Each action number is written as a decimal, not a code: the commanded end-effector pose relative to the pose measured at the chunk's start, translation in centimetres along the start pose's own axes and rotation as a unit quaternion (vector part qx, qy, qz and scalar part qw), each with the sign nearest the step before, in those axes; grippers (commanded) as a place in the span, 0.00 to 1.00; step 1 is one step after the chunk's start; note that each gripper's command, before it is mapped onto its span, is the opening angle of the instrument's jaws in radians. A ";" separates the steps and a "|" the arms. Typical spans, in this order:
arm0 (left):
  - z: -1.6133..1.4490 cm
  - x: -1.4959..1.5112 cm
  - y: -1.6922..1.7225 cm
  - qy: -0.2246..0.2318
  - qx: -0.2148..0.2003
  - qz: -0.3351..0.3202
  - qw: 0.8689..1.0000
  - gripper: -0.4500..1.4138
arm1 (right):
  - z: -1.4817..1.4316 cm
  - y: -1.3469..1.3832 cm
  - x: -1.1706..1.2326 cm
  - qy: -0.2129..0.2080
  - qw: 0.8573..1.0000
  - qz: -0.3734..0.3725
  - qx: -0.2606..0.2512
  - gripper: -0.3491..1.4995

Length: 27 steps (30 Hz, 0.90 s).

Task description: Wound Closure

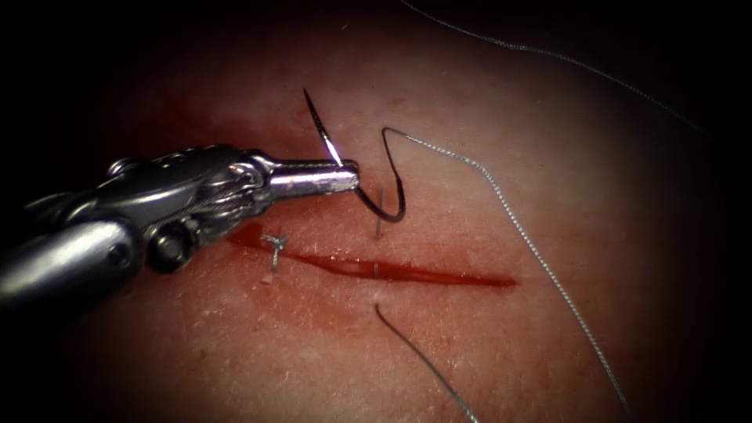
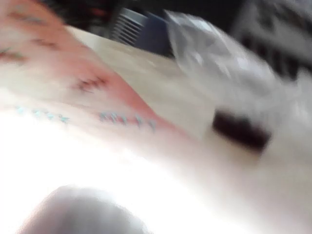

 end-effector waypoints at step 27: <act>-0.86 0.03 1.01 0.063 -0.300 0.164 0.938 0.71 | 1.83 1.07 -1.14 0.073 0.977 0.188 -0.061 0.67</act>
